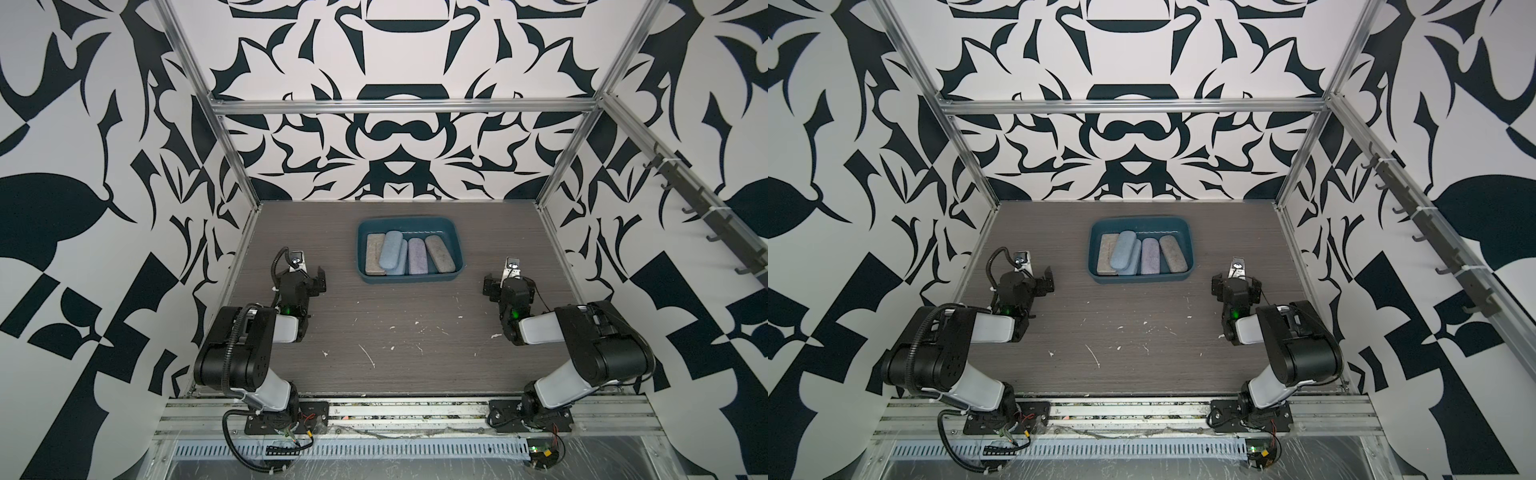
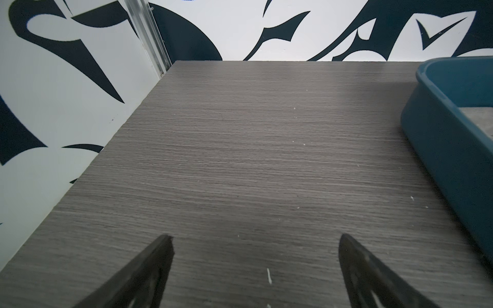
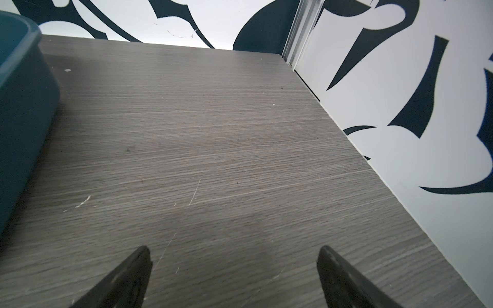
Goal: Put the glasses cases into the storage boxes
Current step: Reset both arms
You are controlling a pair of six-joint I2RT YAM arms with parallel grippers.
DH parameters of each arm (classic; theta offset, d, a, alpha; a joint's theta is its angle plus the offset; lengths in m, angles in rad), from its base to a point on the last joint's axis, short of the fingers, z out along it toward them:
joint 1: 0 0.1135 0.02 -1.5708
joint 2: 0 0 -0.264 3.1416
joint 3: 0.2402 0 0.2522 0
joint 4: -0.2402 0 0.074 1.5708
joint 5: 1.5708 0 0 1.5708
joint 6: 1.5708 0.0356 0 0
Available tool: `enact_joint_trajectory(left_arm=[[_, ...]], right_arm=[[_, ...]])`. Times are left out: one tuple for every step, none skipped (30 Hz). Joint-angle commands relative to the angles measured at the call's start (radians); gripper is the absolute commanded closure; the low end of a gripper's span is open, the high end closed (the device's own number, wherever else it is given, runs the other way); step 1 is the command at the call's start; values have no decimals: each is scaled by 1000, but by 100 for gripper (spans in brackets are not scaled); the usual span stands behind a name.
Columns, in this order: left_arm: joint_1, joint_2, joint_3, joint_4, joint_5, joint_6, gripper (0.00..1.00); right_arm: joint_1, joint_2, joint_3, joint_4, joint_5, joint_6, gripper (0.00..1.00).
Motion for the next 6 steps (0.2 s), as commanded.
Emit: enact_joint_trajectory(left_arm=[[4,8,-12,36,7,-3,1],[4,7,-12,36,7,-3,1],[3,8,-12,36,6,-2,1],[3,7,-11,36,6,-3,1],[4,7,-12,36,6,-2,1],[3,8,-12,36,6,-2,1]], right_arm=[[0,-7,12,50,18,-1,0],[-1,-7,15,44,15,-2,0],[-2,-8,16,39,12,1,0],[-3,-8,15,41,13,1,0],[-3,-10,13,44,13,0,0],[-3,-11,11,47,15,-2,0]])
